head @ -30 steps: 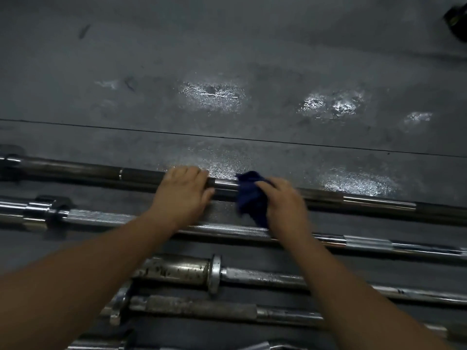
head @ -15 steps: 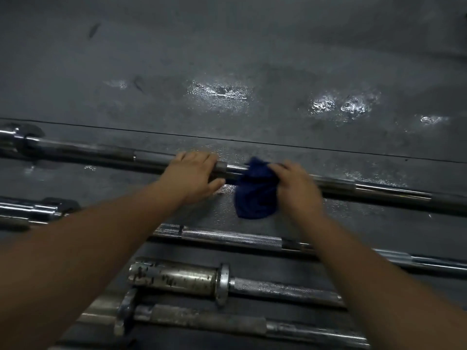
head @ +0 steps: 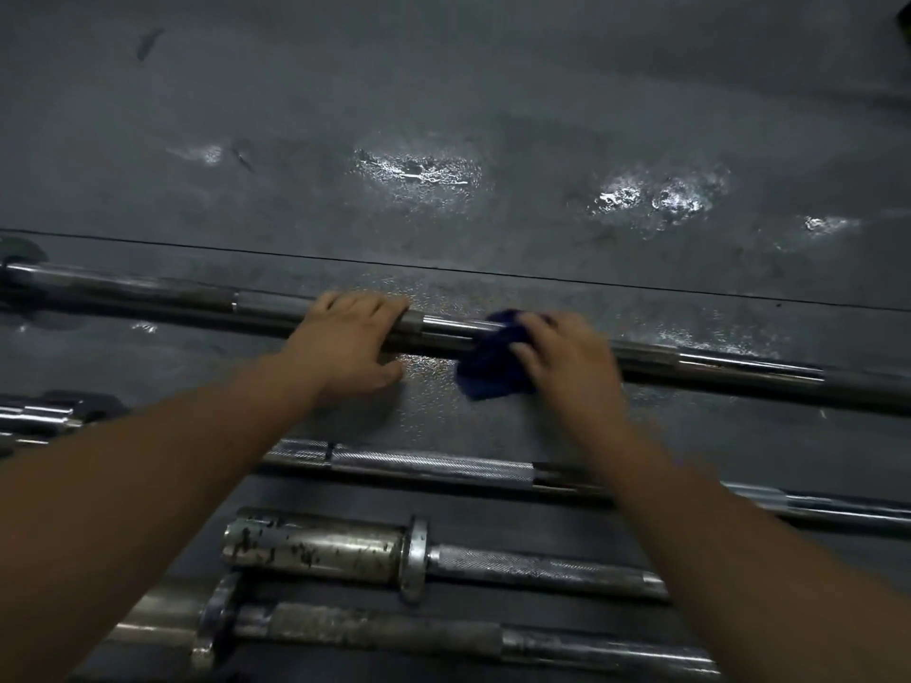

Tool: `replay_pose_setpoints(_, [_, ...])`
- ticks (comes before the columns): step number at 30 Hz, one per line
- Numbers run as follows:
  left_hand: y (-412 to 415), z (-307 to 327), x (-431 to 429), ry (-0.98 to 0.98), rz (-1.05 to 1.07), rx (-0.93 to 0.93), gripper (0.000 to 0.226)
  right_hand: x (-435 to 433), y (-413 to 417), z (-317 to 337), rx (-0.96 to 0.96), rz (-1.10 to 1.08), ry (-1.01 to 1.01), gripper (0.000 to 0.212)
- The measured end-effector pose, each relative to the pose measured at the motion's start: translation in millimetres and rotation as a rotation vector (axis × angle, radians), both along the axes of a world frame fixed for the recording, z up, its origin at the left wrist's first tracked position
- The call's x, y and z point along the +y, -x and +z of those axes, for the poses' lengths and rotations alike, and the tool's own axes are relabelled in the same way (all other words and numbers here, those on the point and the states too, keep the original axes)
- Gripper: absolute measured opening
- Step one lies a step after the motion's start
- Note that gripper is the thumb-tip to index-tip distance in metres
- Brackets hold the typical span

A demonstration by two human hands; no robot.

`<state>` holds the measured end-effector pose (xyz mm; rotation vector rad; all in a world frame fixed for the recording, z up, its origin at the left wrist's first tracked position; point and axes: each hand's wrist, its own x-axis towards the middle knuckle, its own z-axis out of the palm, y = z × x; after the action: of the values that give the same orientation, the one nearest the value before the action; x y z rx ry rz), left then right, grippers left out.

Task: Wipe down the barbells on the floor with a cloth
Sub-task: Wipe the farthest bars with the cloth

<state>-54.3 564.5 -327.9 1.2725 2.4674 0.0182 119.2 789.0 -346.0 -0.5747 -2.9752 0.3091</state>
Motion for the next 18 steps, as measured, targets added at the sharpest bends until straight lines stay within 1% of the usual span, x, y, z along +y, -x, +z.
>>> replay_pose_setpoints(3, [-12.3, 2.2, -14.1, -0.051, 0.002, -0.020, 0.080, 56.3, -55.3, 2.8, 0.003, -0.137, 0.016, 0.039])
replay_pose_setpoints(5, [-23.5, 1.8, -23.2, -0.094, 0.008, -0.001, 0.078, 62.4, -70.5, 5.1, -0.044, -0.278, 0.002, 0.044])
replay_pose_setpoints(6, [-28.8, 1.4, -26.2, -0.130, 0.018, 0.017, 0.075, 55.1, -68.4, 5.4, -0.056, -0.364, -0.033, 0.042])
replay_pose_setpoints(8, [-35.4, 1.2, -28.5, -0.179, 0.040, 0.048, 0.070, 21.3, -49.9, 10.9, -0.052, -0.449, -0.109, 0.024])
replay_pose_setpoints(9, [-36.2, 1.1, -28.9, -0.169, 0.047, 0.055, 0.069, -5.2, -34.4, 14.3, -0.024, -0.394, -0.119, 0.015])
replay_pose_setpoints(11, [-39.9, -2.5, -29.4, -0.109, 0.033, 0.056, 0.072, -60.9, -10.9, 14.2, 0.056, -0.194, -0.051, 0.006])
replay_pose_setpoints(13, [-45.7, -8.4, -34.9, -0.069, 0.004, 0.044, 0.077, -96.1, 2.8, 13.4, 0.058, -0.055, 0.104, 0.026])
replay_pose_setpoints(15, [-51.1, -10.3, -44.3, -0.077, -0.026, 0.018, 0.079, -93.0, -0.5, 16.2, 0.056, 0.012, 0.231, 0.044])
replay_pose_setpoints(16, [-53.1, -9.1, -49.9, -0.092, -0.027, 0.002, 0.079, -82.6, -9.2, 19.2, 0.017, 0.041, 0.262, 0.050])
replay_pose_setpoints(17, [-54.9, -7.1, -54.9, -0.108, -0.023, -0.017, 0.080, -69.2, -21.5, 21.0, -0.029, 0.052, 0.279, 0.051])
replay_pose_setpoints(18, [-57.3, -4.8, -59.1, -0.116, -0.020, -0.034, 0.080, -51.9, -36.0, 19.8, -0.059, 0.016, 0.271, 0.048])
